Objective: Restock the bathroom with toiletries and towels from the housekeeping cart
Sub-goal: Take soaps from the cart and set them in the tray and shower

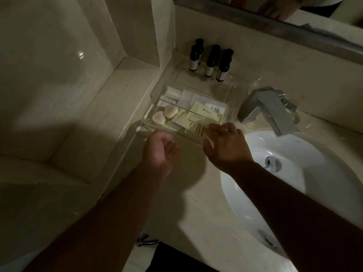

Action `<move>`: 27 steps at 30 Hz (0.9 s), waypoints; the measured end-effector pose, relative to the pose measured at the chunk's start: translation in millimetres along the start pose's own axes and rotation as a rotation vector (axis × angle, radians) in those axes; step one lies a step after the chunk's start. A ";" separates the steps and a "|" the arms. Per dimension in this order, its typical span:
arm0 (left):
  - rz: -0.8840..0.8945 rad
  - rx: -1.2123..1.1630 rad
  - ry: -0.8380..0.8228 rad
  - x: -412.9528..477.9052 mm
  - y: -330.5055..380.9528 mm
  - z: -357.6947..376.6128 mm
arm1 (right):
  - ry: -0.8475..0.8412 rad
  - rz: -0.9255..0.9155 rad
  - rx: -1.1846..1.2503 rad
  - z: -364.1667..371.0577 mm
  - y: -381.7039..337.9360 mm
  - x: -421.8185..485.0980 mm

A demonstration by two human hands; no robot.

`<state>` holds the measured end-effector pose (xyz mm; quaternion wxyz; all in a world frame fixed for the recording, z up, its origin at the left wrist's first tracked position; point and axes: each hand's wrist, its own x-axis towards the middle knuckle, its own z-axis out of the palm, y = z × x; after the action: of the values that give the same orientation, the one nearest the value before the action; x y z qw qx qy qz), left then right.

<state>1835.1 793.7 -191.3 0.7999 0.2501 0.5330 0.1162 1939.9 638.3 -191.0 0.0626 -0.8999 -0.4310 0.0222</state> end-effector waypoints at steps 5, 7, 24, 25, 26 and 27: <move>0.014 -0.045 0.008 0.8 3.1 12.0 | 0.114 0.018 0.069 3.1 11.8 -1.2; 0.016 -0.048 -0.009 4.5 3.5 15.7 | 0.090 0.034 0.061 2.4 15.7 -2.5; 0.008 -0.071 -0.014 20.5 17.5 53.1 | 0.062 0.136 0.101 7.9 35.1 21.0; 0.010 -0.068 -0.009 20.8 17.7 55.1 | 0.072 0.135 0.097 8.0 36.0 22.8; 0.005 -0.079 0.000 21.4 18.2 57.5 | 0.080 0.133 0.086 8.2 36.6 24.7; -0.003 -0.092 0.008 21.7 19.0 59.7 | 0.087 0.132 0.073 8.0 36.9 26.7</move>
<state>1899.7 803.1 -180.3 0.8088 0.2117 0.5304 0.1406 1984.5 636.9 -203.5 0.1123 -0.9236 -0.3665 0.0028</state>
